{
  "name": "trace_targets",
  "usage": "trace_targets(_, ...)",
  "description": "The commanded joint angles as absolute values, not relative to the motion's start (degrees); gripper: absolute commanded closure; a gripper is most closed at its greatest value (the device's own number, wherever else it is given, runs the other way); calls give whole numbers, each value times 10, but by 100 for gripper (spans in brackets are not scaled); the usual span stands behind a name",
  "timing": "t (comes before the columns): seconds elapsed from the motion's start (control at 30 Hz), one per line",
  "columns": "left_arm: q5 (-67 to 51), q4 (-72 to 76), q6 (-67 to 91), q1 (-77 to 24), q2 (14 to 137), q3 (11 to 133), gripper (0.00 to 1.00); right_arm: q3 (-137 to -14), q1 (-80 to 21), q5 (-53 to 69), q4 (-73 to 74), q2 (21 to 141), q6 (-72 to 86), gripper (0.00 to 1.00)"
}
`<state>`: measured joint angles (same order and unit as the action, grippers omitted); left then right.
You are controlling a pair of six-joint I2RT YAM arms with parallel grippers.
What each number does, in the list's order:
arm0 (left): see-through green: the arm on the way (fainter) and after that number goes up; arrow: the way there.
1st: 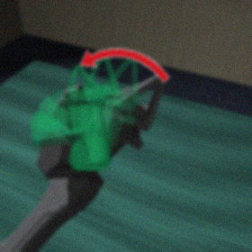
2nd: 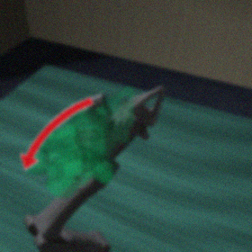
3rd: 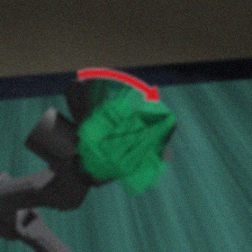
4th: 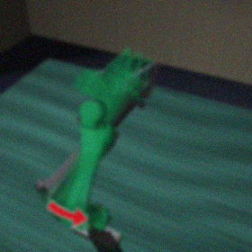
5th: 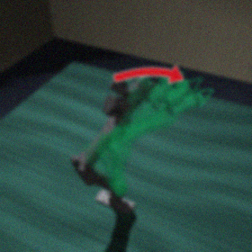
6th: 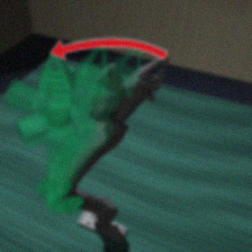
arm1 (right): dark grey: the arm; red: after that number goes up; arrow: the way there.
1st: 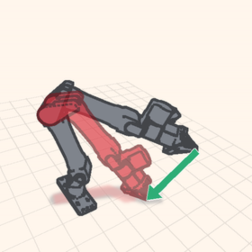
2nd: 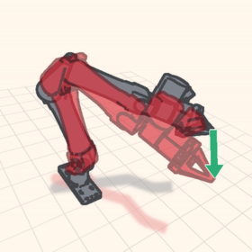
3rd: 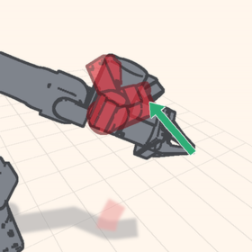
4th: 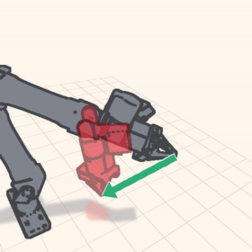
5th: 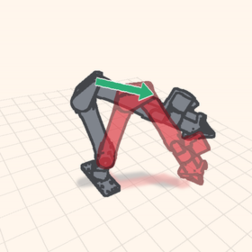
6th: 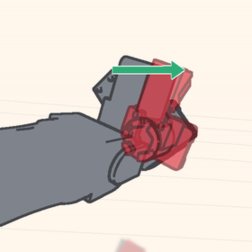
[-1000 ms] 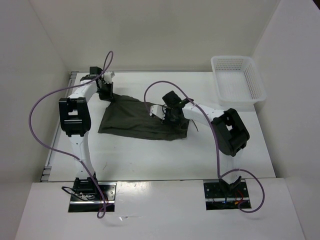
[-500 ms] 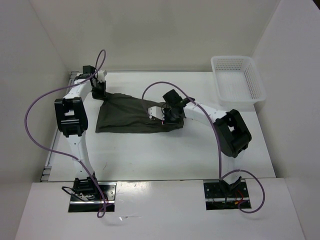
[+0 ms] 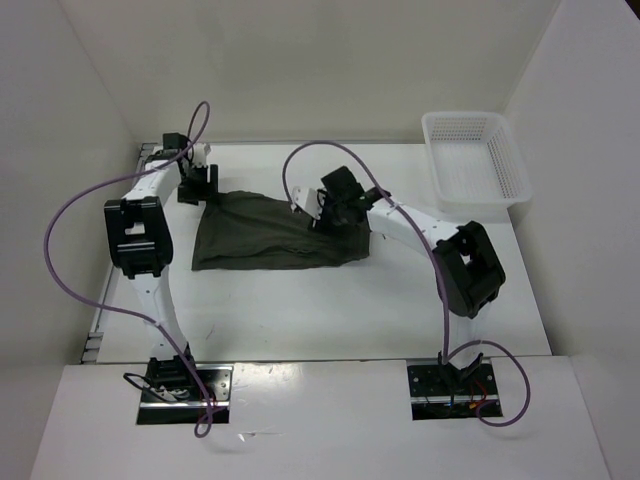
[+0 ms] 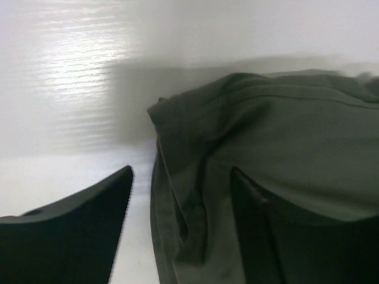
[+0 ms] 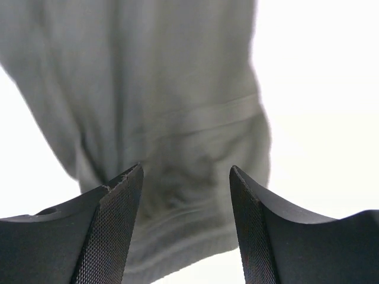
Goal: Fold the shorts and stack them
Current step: Fold the shorts
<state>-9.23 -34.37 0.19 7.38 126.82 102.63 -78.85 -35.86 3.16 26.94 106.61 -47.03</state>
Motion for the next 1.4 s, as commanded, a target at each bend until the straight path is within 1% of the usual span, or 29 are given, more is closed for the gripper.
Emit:
trace_targets(0.0,-132,-332,0,77,1169,1020,23,-858,-351,36,217,1013,-371,34)
trace_targets(0.07,-144,-332,0,83,1121,1012,18,-878,-344,54,234,997,-330,34)
trace_targets(0.1,-150,-339,0,83,1104,1000,17,-885,-334,86,242,997,-317,33)
trace_targets(0.17,-150,-352,0,83,1060,986,15,-891,-319,94,249,991,-275,33)
trace_targets(0.2,-142,-376,0,83,1049,977,15,-891,-314,100,244,991,-261,31)
trace_targets(0.3,-130,-436,0,83,1030,927,15,-891,-284,100,229,1013,-215,30)
trace_targets(0.4,-135,-472,0,83,1025,852,20,-927,-248,84,195,1058,-167,29)
trace_targets(0.47,-141,-472,0,83,1018,793,22,-944,-229,76,187,1094,-149,28)
trace_targets(0.53,-147,-472,0,83,1012,765,22,-972,-198,70,187,1120,-128,28)
trace_targets(0.63,-153,-461,0,89,1006,733,22,-990,-176,95,194,1160,-113,27)
trace_targets(0.8,-159,-432,0,89,996,696,22,-964,-171,123,206,1188,-113,27)
trace_targets(0.9,-138,-418,0,83,1003,675,22,-958,-165,141,207,1201,-106,27)
trace_targets(1.03,-132,-407,0,83,1016,681,29,-958,-159,187,231,1214,-121,27)
trace_targets(1.07,-137,-407,0,83,1016,681,38,-958,-159,208,237,1214,-128,27)
trace_targets(1.13,-148,-407,0,89,1016,689,48,-952,-159,239,269,1214,-170,27)
trace_targets(1.17,-153,-407,0,89,1016,695,59,-944,-159,260,279,1219,-186,27)
trace_targets(1.3,-153,-407,0,89,1011,695,76,-923,-159,255,285,1219,-218,27)
trace_targets(1.33,-153,-407,0,89,1011,695,83,-918,-159,246,285,1224,-223,27)
trace_targets(1.37,-158,-407,0,89,1006,695,87,-911,-159,238,285,1230,-229,27)
